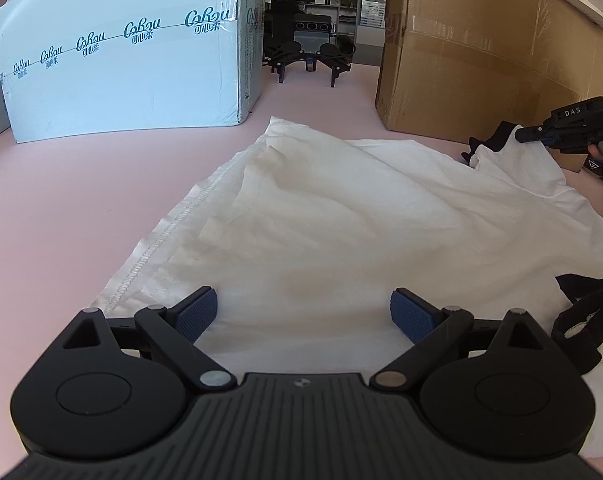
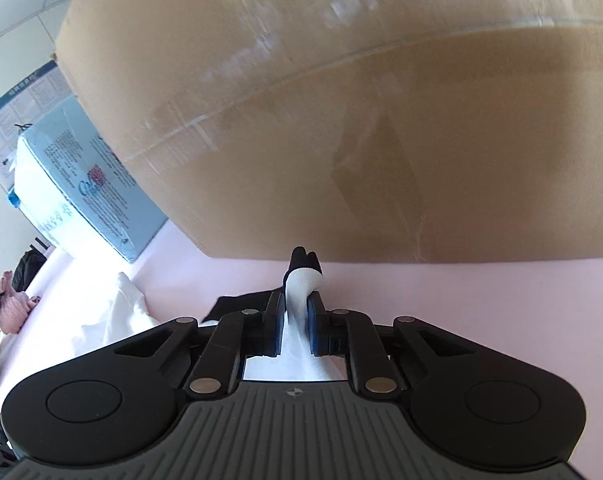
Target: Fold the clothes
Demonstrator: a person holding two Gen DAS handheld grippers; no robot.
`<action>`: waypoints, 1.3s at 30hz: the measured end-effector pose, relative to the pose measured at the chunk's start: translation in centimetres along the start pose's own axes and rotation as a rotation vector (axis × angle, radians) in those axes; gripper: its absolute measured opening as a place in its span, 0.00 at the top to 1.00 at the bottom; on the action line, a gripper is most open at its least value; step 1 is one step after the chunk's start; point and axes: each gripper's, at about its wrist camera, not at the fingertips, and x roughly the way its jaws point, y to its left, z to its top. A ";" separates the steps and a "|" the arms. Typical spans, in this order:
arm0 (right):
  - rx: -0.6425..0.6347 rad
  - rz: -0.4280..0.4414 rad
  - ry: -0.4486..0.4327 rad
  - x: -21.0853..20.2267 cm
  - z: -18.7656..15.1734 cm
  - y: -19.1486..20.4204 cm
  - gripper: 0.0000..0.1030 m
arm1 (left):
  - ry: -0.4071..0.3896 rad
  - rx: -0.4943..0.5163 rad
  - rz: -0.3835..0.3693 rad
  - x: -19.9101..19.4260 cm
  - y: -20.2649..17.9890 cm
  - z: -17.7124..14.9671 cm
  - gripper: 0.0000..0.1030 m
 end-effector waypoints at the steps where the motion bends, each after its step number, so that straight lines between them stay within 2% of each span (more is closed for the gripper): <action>1: -0.022 0.023 -0.020 -0.6 0.0 0.4 0.89 | 0.000 -0.003 0.004 0.0 0.0 0.0 0.09; 4: -0.123 0.092 -0.075 -2.5 -0.6 2.3 0.89 | -0.001 -0.007 0.021 -0.1 0.0 -0.1 0.09; 9: -0.302 0.160 -0.073 -3.5 -2.0 5.6 0.89 | -0.002 -0.013 0.037 -0.2 0.0 -0.2 0.09; 15: -0.401 0.255 0.000 -3.9 -3.9 7.0 0.89 | -0.003 -0.022 0.039 -0.2 0.2 -0.1 0.09; 20: -0.496 0.300 0.051 -3.8 -5.5 9.2 0.89 | -0.003 -0.022 0.039 -0.2 0.2 -0.1 0.09; 24: -0.583 0.284 0.121 -3.0 -7.3 11.0 0.89 | -0.003 -0.024 0.038 -0.2 0.3 -0.1 0.09; 25: -0.601 0.270 0.143 -2.6 -7.7 11.2 0.87 | -0.003 -0.025 0.037 -0.2 0.3 -0.1 0.09; 27: -0.626 0.235 0.189 -1.6 -8.6 11.4 0.73 | -0.003 -0.028 0.036 -0.2 0.3 -0.1 0.09; 28: -0.640 0.212 0.204 -1.1 -8.8 11.6 0.62 | -0.003 -0.029 0.035 -0.2 0.3 -0.1 0.09; 32: -0.679 0.180 0.204 -1.3 -9.4 11.7 0.54 | -0.002 -0.025 0.037 -0.3 0.2 -0.1 0.09; 34: -0.675 0.193 0.142 -2.4 -8.9 11.8 0.48 | -0.002 -0.022 0.039 -0.3 0.2 -0.1 0.09; 37: -0.625 0.218 -0.011 -4.6 -7.5 11.7 0.26 | -0.002 -0.018 0.041 -0.3 0.1 -0.2 0.09; 39: -0.549 0.217 -0.126 -5.9 -6.4 11.6 0.20 | -0.002 -0.015 0.043 -0.3 0.0 -0.2 0.09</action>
